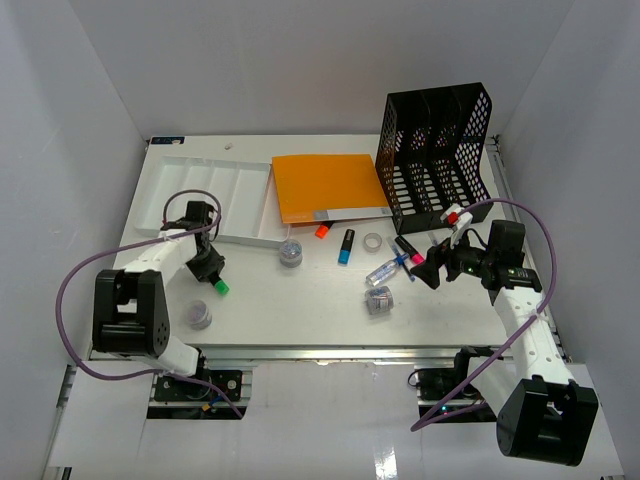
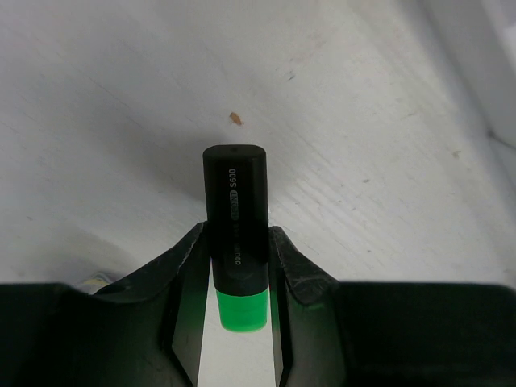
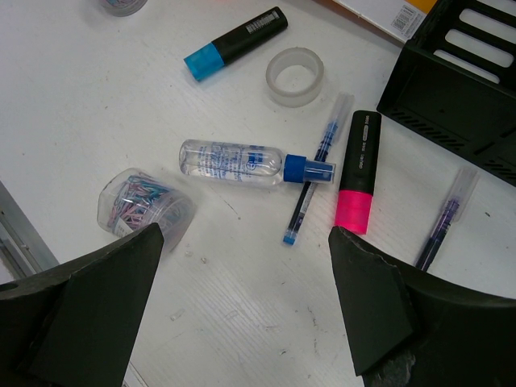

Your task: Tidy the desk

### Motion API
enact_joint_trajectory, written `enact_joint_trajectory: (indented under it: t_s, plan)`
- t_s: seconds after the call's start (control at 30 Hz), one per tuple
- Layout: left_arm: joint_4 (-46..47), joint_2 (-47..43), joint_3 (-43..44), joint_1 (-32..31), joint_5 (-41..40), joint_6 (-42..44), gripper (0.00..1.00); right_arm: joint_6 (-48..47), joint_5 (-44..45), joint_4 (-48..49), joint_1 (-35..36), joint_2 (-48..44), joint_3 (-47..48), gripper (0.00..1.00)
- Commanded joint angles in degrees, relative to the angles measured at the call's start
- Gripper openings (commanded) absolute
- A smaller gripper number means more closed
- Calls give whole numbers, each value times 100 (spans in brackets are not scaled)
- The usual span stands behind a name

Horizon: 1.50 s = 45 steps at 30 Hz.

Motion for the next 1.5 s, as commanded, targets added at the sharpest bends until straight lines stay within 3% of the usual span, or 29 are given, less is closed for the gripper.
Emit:
enact_joint_trajectory:
  t_s: [0.0,0.2,0.5,0.73,1.07,1.27,1.47]
  plan:
    - [179,-876,805,-10,-670,911,6,-41,-72,-30,-4,-25,231,90]
    - [1240,-943,1563,22,-1143,2695,4,-50,-171,-37,-4,-47,230,90]
    - [2647,1091,2988,421,-685,4873,0,-88,-179,-90,-4,-59,240,90]
    - [3441,2089,3527,1094,-363,5524,3,-121,-304,-178,5,-9,267,90]
    - [3589,2926,3995,1389,-315,5826,12,-165,-328,-298,75,226,327,90]
    - [3631,3096,3876,1440,-161,5826,29,-190,-311,-307,84,251,327,90]
    - [3606,2997,3817,1441,-183,5653,57,-226,-292,-307,84,242,319,90]
